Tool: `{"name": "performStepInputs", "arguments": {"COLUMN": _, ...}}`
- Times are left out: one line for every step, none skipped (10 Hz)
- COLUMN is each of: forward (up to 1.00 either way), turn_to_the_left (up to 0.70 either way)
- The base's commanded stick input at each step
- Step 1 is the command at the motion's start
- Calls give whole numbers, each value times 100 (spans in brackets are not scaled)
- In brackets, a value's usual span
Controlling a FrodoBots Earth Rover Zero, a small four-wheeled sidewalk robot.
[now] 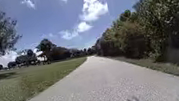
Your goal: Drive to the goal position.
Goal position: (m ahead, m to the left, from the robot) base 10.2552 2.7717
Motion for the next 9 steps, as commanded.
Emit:
{"name": "performStepInputs", "arguments": {"forward": 0, "turn_to_the_left": 0}}
{"name": "performStepInputs", "arguments": {"forward": 0, "turn_to_the_left": 0}}
{"name": "performStepInputs", "arguments": {"forward": 17, "turn_to_the_left": 0}}
{"name": "performStepInputs", "arguments": {"forward": 50, "turn_to_the_left": 0}}
{"name": "performStepInputs", "arguments": {"forward": 50, "turn_to_the_left": 0}}
{"name": "performStepInputs", "arguments": {"forward": 50, "turn_to_the_left": 0}}
{"name": "performStepInputs", "arguments": {"forward": 50, "turn_to_the_left": 0}}
{"name": "performStepInputs", "arguments": {"forward": 50, "turn_to_the_left": 0}}
{"name": "performStepInputs", "arguments": {"forward": 50, "turn_to_the_left": 0}}
